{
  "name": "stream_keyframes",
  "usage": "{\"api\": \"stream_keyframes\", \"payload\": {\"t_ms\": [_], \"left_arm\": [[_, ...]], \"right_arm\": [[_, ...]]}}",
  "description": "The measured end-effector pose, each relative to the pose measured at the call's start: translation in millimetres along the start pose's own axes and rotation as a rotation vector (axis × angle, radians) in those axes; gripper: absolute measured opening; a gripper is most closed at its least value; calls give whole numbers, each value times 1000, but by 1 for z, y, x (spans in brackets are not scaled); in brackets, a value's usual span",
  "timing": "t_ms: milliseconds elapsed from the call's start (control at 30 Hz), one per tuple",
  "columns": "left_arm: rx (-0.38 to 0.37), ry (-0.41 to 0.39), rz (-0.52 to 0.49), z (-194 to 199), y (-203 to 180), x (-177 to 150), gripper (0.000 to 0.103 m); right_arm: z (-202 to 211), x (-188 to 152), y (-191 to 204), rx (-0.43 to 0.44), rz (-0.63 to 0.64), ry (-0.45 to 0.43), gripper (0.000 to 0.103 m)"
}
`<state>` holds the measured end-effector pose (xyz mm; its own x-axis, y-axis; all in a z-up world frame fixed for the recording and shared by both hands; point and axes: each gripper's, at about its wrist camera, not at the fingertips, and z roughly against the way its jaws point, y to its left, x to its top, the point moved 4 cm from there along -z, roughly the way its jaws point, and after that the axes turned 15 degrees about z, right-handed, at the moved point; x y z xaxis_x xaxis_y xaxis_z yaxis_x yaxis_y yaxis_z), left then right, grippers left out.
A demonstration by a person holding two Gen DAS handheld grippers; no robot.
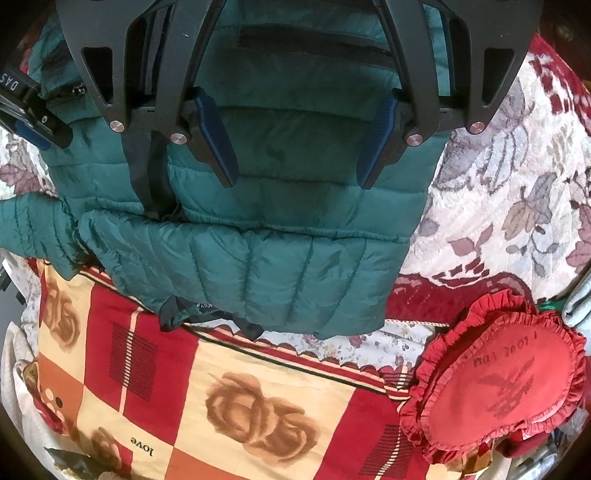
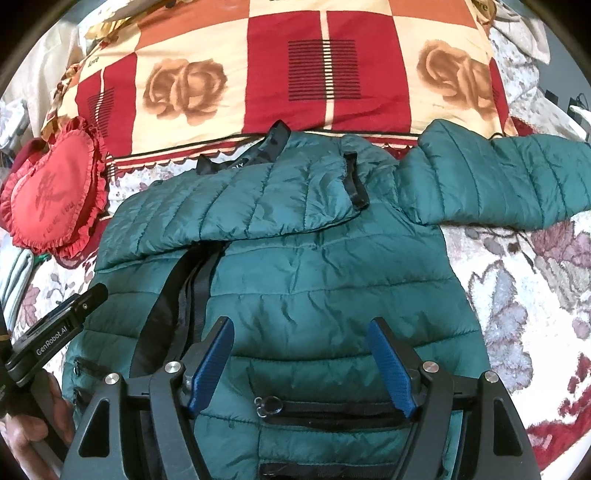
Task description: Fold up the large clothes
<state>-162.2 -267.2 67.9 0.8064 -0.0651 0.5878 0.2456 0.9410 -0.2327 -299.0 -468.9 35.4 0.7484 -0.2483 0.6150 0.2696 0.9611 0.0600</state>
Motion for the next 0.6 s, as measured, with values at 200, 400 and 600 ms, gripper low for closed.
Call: {"api": "stream_keyframes", "payload": {"t_ms": [200,400,600], "left_arm": [[4,5,-1,-5,0,-1,67],[-35,-2,16,-3,-1,1,67],[-77,6,41,-4,-4,3,67]], "right_arm": [[-2,0,0,0,3,5,73],[-4,1,-2,-12,6,8,73],[-3,0,-8,-23,4,14,73]]}}
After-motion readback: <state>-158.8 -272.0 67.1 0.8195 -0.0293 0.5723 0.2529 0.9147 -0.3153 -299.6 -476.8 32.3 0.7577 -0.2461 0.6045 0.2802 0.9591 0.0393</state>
